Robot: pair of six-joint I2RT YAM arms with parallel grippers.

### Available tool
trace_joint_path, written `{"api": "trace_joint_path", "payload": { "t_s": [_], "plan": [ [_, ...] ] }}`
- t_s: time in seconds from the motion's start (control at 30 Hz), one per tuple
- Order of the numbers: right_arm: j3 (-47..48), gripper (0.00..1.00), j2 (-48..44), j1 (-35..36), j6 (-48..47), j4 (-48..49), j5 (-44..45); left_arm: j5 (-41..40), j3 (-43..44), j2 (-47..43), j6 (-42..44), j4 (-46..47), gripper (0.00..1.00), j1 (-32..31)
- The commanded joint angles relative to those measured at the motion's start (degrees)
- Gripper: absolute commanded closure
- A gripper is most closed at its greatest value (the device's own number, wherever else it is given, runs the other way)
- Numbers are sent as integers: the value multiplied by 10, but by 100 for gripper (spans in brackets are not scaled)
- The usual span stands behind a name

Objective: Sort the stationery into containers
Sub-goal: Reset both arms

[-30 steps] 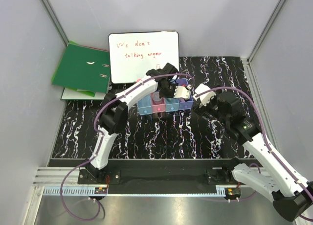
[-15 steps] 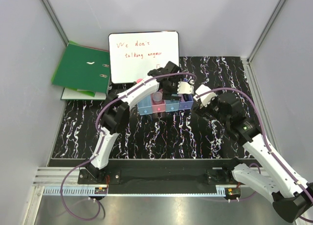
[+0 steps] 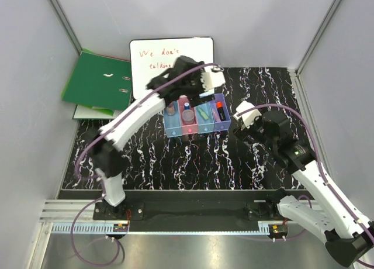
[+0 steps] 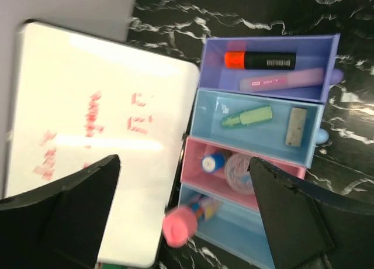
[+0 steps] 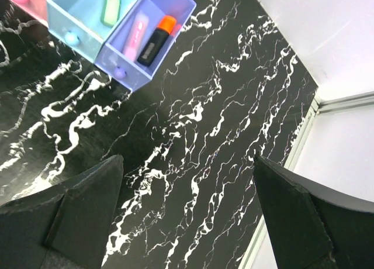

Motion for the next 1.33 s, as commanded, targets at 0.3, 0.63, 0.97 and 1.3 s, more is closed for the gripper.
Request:
{"api": "trace_joint_path", "payload": {
  "t_s": [0.3,0.63,0.97,1.3],
  "plan": [
    [143,0,-8,-2,117,-118,61,-167,-350,-557,-270,-13,1,55],
    [180,0,-32,-2,249,-207,80,-182,-472,-764,-291,-15,1,69],
    [168,0,-38,-3,265,-208,114,-232,-513,-768,-342,-15,1,69],
    [126,0,-63,-9,269,-209,110,-222,-512,-755,-339,-13,1,70]
  ]
}}
